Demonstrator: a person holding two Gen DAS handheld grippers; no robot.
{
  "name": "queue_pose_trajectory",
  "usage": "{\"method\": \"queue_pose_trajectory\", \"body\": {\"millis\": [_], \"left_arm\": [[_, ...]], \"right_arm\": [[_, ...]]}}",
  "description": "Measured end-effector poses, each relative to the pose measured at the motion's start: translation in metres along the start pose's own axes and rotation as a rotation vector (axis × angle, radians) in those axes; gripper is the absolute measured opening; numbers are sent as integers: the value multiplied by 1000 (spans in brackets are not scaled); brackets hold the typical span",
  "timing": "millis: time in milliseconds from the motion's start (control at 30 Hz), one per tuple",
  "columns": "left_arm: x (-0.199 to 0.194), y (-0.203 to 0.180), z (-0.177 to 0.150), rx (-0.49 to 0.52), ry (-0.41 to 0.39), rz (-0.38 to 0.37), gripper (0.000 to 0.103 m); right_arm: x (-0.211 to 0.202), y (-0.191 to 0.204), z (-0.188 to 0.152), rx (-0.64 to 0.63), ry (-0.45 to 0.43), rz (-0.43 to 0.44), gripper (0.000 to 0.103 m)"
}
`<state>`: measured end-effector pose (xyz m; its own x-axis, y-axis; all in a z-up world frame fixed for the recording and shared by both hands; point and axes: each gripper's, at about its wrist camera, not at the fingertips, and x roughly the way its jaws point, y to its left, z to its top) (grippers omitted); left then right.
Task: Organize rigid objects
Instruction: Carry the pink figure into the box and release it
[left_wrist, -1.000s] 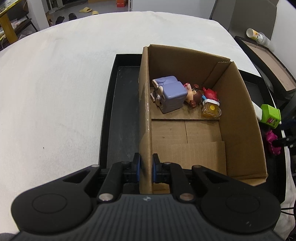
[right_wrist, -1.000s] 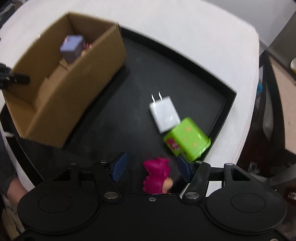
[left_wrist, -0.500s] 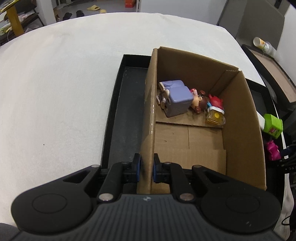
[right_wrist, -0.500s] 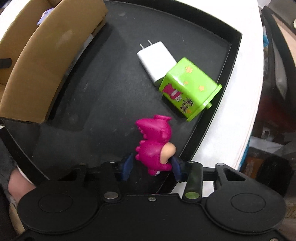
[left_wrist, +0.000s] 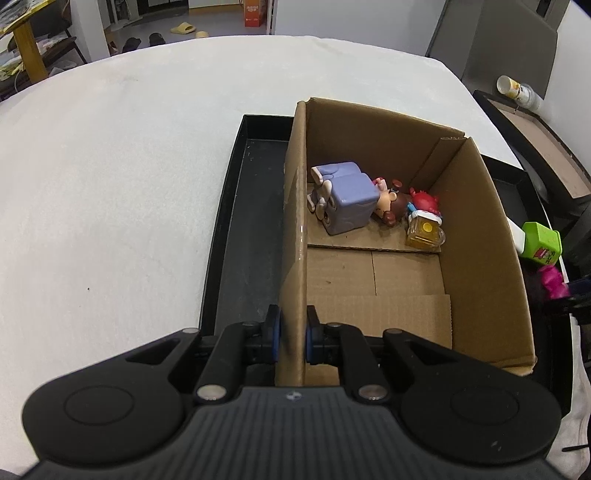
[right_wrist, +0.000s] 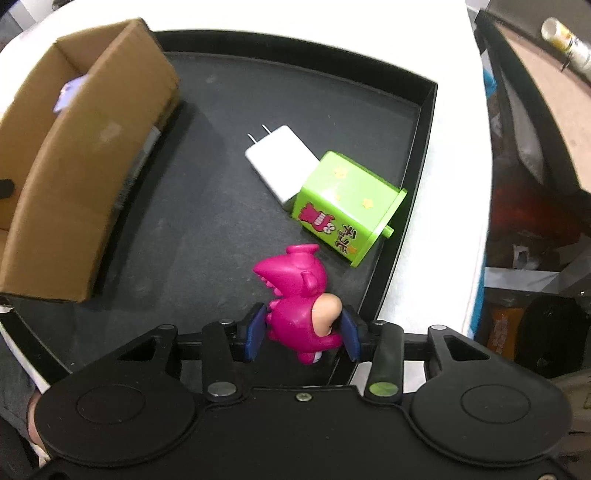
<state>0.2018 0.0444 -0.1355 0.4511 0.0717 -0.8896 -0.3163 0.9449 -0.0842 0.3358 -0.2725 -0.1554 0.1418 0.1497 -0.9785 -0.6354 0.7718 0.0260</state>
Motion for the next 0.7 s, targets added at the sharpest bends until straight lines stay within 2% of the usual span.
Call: {"method": "queue_pose_trajectory", "body": {"millis": [200, 300, 700], "left_arm": [[-1, -1, -2, -8, -7, 0, 12], [-2, -7, -6, 19, -21, 12, 11], [0, -2, -7, -16, -15, -5, 11]], "right_arm": [[-45, 22, 1, -74, -60, -7, 43], [-64, 36, 7, -121, -86, -14, 43], [-103, 92, 42, -276, -202, -9, 43]]}}
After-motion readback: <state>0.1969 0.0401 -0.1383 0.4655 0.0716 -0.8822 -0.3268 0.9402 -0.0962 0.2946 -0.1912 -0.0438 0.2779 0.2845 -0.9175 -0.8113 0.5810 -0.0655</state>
